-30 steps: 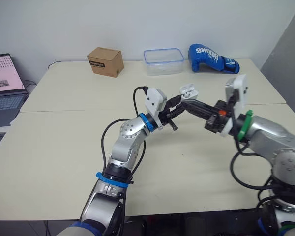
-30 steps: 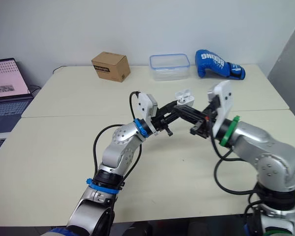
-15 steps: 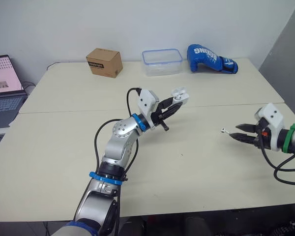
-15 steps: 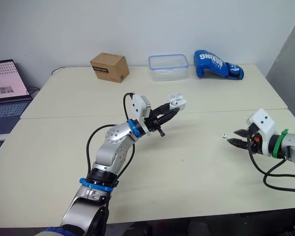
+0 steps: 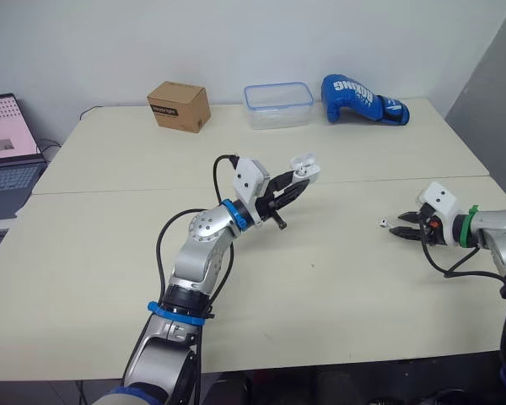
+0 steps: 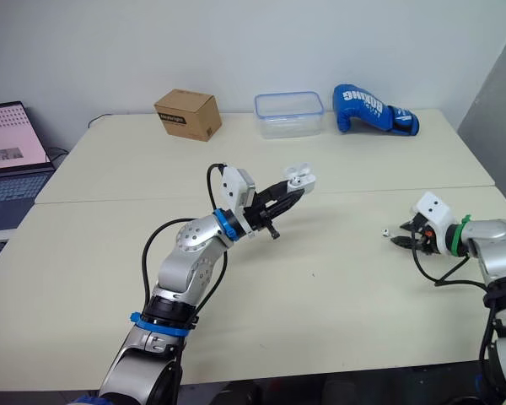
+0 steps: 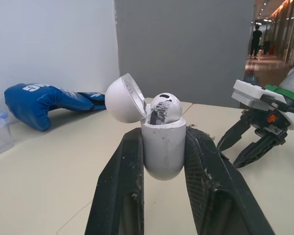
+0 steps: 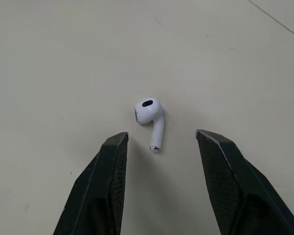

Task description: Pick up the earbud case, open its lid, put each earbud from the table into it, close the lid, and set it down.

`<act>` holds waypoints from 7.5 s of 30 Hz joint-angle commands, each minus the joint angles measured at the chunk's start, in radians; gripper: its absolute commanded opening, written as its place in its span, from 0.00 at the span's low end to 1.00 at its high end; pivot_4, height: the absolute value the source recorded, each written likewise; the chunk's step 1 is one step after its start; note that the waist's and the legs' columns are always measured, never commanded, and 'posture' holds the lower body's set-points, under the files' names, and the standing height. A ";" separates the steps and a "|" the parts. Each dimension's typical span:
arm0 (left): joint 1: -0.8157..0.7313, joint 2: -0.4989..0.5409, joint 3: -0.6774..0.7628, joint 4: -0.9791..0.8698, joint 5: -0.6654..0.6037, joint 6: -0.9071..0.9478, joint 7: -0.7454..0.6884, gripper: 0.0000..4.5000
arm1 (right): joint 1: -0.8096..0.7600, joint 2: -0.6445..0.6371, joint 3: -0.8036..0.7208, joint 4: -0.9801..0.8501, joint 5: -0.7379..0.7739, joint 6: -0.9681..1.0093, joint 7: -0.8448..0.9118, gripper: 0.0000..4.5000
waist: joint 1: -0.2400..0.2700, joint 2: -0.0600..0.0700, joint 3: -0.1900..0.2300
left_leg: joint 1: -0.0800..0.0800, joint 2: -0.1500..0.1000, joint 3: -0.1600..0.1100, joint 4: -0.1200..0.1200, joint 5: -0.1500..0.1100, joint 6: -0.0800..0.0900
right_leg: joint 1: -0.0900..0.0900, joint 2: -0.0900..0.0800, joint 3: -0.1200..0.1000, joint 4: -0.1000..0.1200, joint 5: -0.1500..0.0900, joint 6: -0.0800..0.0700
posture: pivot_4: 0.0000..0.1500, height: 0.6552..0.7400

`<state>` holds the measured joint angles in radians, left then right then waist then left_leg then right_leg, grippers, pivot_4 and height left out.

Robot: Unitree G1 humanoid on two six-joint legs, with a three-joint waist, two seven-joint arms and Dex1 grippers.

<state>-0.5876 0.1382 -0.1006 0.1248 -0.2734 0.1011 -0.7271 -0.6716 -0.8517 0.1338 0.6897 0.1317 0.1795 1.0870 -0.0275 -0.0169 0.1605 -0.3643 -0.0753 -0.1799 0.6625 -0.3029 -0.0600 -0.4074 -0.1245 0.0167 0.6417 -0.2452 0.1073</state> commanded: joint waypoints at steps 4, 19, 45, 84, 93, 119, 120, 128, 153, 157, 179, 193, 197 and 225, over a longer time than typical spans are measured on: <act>-0.006 0.000 0.001 -0.058 -0.007 0.000 0.014 0.16 | -0.095 0.047 0.001 0.121 -0.052 -0.014 0.042 0.50 | 0.000 0.000 0.000 | 0.000 0.000 0.000 0.000 0.000 0.000 | 0.000 0.000 0.000 0.000 0.000 0.000 | 1.00 1.00; -0.006 -0.018 -0.020 -0.060 -0.006 0.001 0.028 0.16 | -0.136 0.081 -0.014 0.252 -0.106 -0.103 0.064 0.09 | 0.000 0.000 0.000 | 0.000 0.000 0.000 0.001 0.000 0.000 | 0.000 0.000 0.000 0.001 0.000 0.000 | 1.00 1.00; 0.048 -0.014 -0.022 -0.104 -0.005 0.020 0.062 0.16 | 0.403 -0.353 0.058 -0.366 -0.283 0.046 0.218 0.53 | 0.039 0.000 -0.001 | 0.001 0.000 0.000 0.002 0.000 0.000 | 0.003 -0.001 -0.001 0.000 0.000 0.001 | 1.00 1.00; 0.002 -0.035 -0.035 -0.074 -0.060 0.051 -0.006 0.16 | 0.064 0.472 -0.523 -1.159 0.304 0.759 -0.461 0.09 | 0.039 0.002 0.000 | -0.004 0.000 -0.006 0.001 0.000 0.000 | -0.003 0.000 -0.004 0.001 0.000 -0.001 | 1.00 1.00; -0.047 -0.051 -0.036 -0.028 -0.067 0.058 -0.054 0.16 | 0.146 0.541 -0.389 -1.290 0.346 0.752 -0.608 0.09 | 0.029 0.002 0.000 | -0.002 -0.001 -0.003 0.002 0.000 0.000 | -0.002 0.000 -0.001 0.004 0.001 -0.001 | 1.00 1.00; -0.036 -0.058 -0.028 -0.067 -0.071 0.071 -0.063 0.16 | 0.187 0.440 -0.317 -1.238 0.374 0.698 -0.657 0.09 | 0.010 0.002 0.000 | -0.001 0.000 -0.003 0.000 0.000 0.000 | -0.002 0.001 -0.001 0.002 0.000 -0.001 | 1.00 1.00; -0.036 -0.059 -0.028 -0.069 -0.072 0.071 -0.063 0.16 | 0.189 0.439 -0.314 -1.240 0.374 0.700 -0.658 0.09 | 0.010 0.002 0.000 | -0.001 0.000 -0.003 0.000 0.000 0.000 | -0.002 0.001 -0.001 0.002 0.000 -0.001 | 1.00 1.00; -0.041 -0.065 -0.026 -0.077 -0.078 0.081 -0.066 0.16 | 0.201 0.426 -0.290 -1.249 0.384 0.711 -0.659 0.29 | 0.010 0.002 0.000 | -0.001 0.000 -0.003 0.000 0.000 0.000 | -0.002 0.001 -0.001 0.002 0.000 -0.001 | 1.00 1.00; -0.040 0.010 -0.036 -0.108 -0.170 0.211 -0.211 0.16 | 0.256 0.129 -0.408 -1.078 0.500 0.728 -0.501 0.23 | 0.012 0.002 0.001 | -0.001 0.000 -0.002 0.000 0.000 0.000 | -0.001 0.001 -0.001 0.002 0.000 -0.001 | 1.00 1.00; -0.051 0.086 -0.067 -0.147 -0.227 0.308 -0.333 0.16 | 0.168 0.123 -0.350 -0.956 0.496 0.735 -0.471 0.00 | 0.004 0.002 0.000 | 0.000 0.000 -0.002 0.000 0.000 0.000 | -0.001 0.001 -0.001 0.002 0.000 -0.001 | 1.00 1.00; -0.075 0.091 -0.066 -0.104 -0.222 0.340 -0.347 0.16 | 0.153 0.059 -0.306 -1.201 0.741 0.958 -0.417 0.00 | 0.008 0.002 0.001 | -0.002 0.000 -0.004 0.000 0.000 0.000 | -0.001 0.001 -0.002 0.001 0.000 -0.001 | 1.00 1.00; -0.110 0.063 -0.034 0.102 -0.183 0.731 -0.061 0.16 | 0.588 -0.037 -0.380 -1.384 0.483 0.570 -0.381 0.52 | 0.016 0.001 0.002 | -0.001 -0.001 -0.004 0.000 0.000 0.001 | 0.000 0.001 -0.002 0.001 -0.001 0.001 | 1.00 1.00; -0.117 0.010 0.010 0.143 -0.198 0.808 0.025 0.16 | 0.714 -0.007 -0.296 -1.372 0.370 0.460 -0.400 0.85 | 0.016 0.001 0.002 | 0.000 0.000 -0.003 0.001 0.000 0.000 | 0.001 0.001 -0.002 0.002 -0.001 0.001 | 1.00 1.00; -0.075 0.481 0.046 0.266 0.113 -0.139 -0.222 1.00 | 0.640 -0.008 -0.391 -1.199 0.381 0.395 -0.291 1.00 | 0.033 0.001 0.002 | 0.000 0.000 -0.003 0.000 0.000 0.000 | 0.001 0.000 -0.002 0.001 -0.001 0.000 | 1.00 1.00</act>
<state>-0.6390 0.6216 -0.0542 0.3851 -0.1674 0.0031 -0.9324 -0.0166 -0.8548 -0.2300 -0.4954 0.4945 0.5698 0.7903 0.0052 -0.0157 0.1623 -0.3640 -0.0756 -0.1826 0.6626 -0.3032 -0.0598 -0.4064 -0.1245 0.0152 0.6426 -0.2457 0.1078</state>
